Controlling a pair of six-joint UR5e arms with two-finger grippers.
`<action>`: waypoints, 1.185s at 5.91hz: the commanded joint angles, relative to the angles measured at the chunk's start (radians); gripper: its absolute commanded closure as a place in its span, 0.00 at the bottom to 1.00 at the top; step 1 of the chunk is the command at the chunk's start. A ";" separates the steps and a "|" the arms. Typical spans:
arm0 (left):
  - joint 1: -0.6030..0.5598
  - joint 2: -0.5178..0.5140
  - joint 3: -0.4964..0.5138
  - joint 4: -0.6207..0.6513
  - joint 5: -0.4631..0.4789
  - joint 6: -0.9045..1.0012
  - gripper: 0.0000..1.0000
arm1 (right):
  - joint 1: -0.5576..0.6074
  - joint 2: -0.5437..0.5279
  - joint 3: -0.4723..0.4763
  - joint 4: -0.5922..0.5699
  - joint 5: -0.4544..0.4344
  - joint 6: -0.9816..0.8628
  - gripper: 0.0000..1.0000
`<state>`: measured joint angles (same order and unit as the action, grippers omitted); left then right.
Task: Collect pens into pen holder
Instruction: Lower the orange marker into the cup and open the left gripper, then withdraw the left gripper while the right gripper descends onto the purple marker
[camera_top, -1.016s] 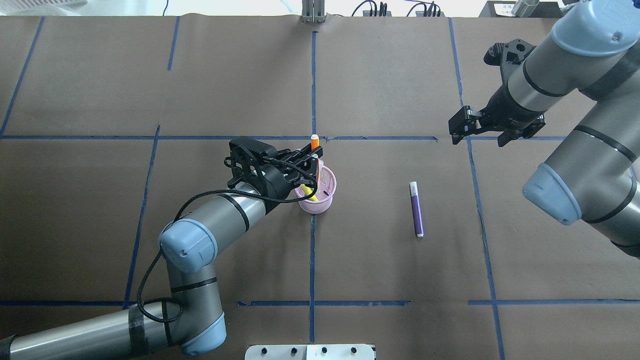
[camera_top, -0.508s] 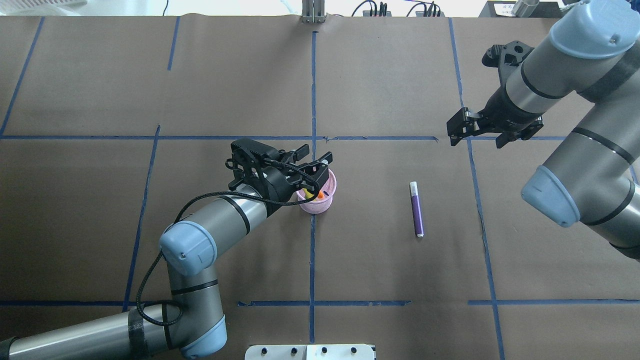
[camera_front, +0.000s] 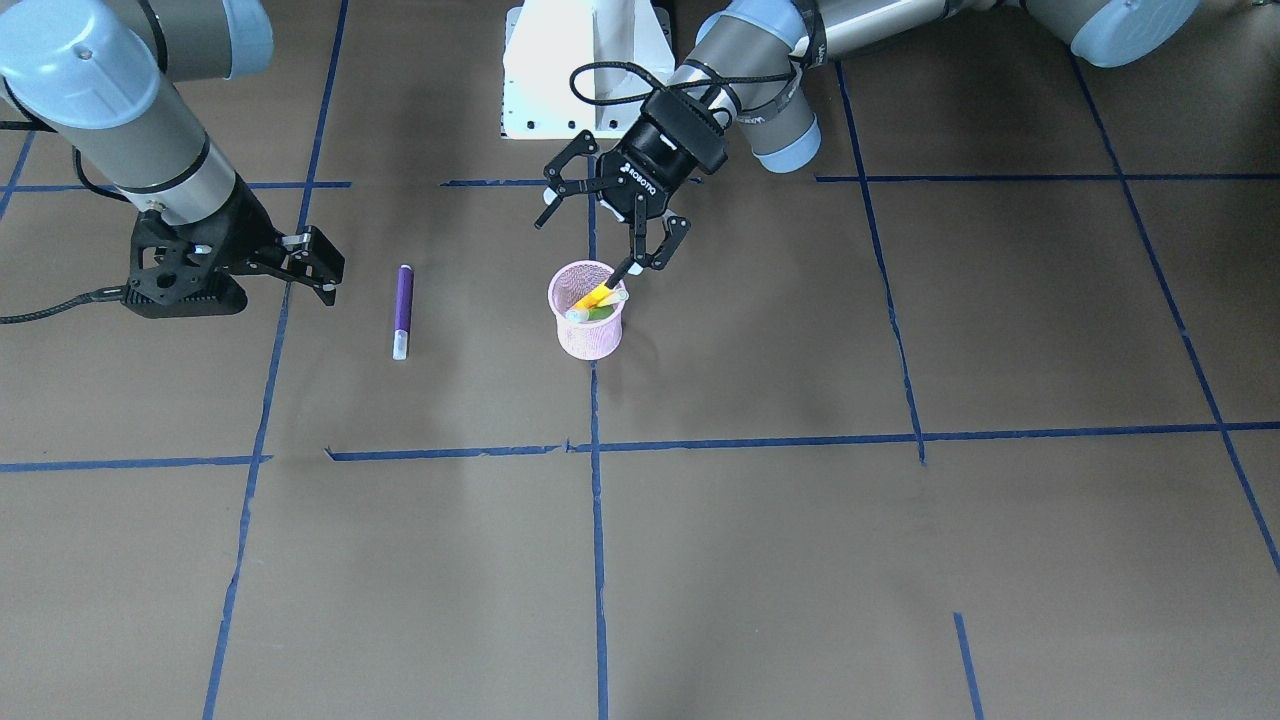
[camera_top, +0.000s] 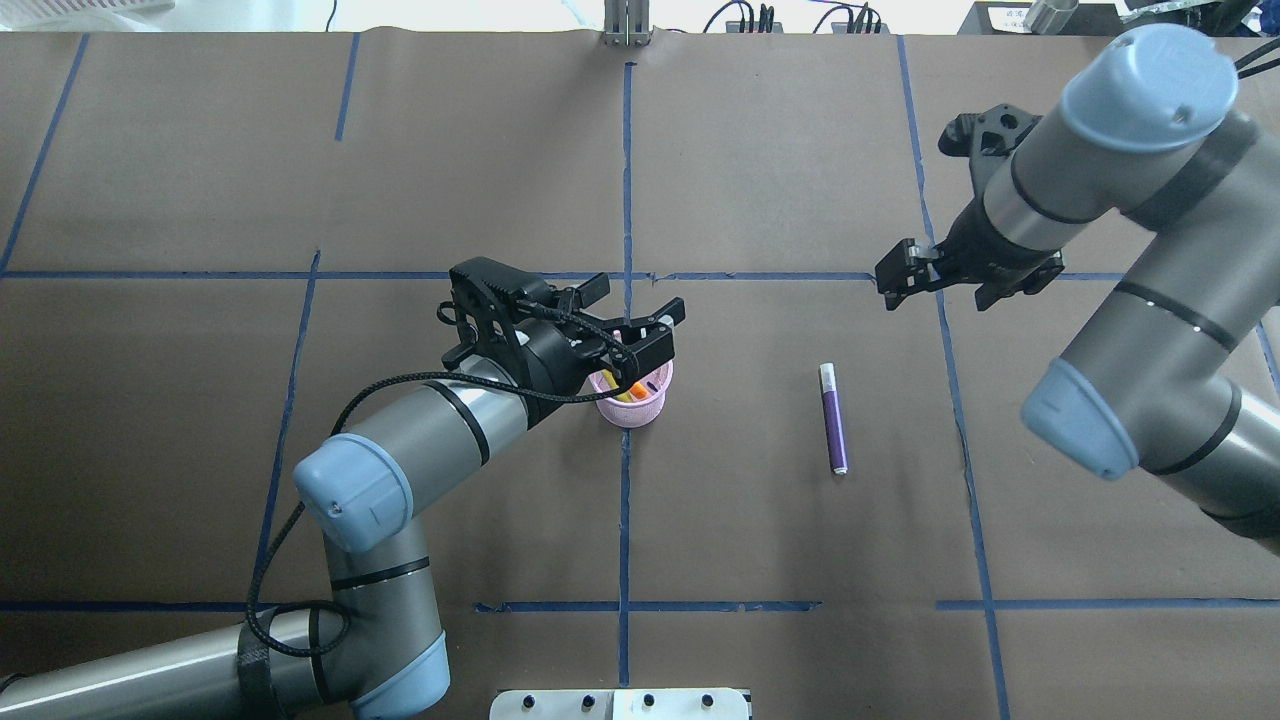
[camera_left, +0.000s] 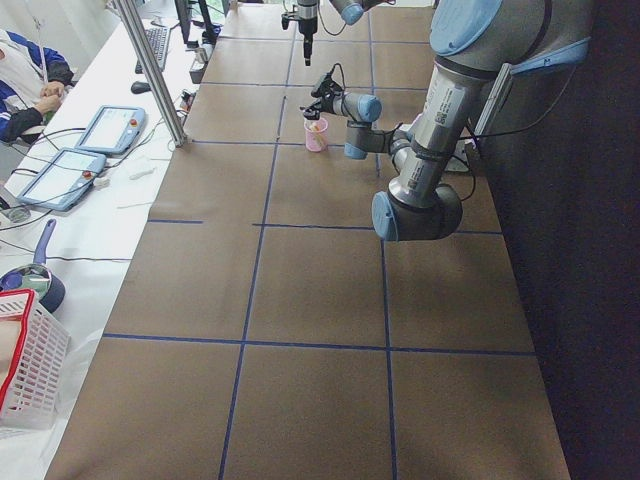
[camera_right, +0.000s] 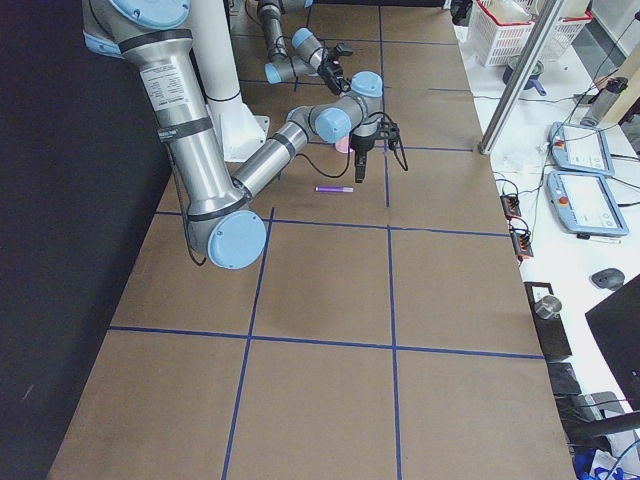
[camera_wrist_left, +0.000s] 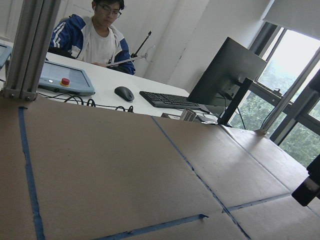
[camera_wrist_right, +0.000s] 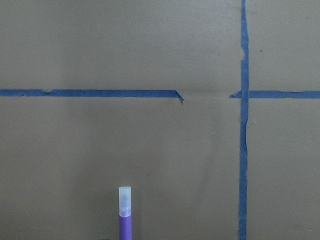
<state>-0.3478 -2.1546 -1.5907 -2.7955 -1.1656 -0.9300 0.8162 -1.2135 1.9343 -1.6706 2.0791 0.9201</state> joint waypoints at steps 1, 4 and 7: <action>-0.061 0.048 -0.145 0.185 -0.098 0.000 0.00 | -0.104 0.009 -0.003 0.000 -0.126 0.002 0.00; -0.181 0.106 -0.329 0.556 -0.271 -0.001 0.00 | -0.192 0.003 -0.150 0.247 -0.158 0.159 0.00; -0.313 0.205 -0.384 0.620 -0.474 0.000 0.00 | -0.195 0.009 -0.216 0.270 -0.149 0.154 0.00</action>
<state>-0.6393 -1.9681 -1.9702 -2.1818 -1.6093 -0.9300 0.6243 -1.2082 1.7342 -1.4025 1.9277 1.0746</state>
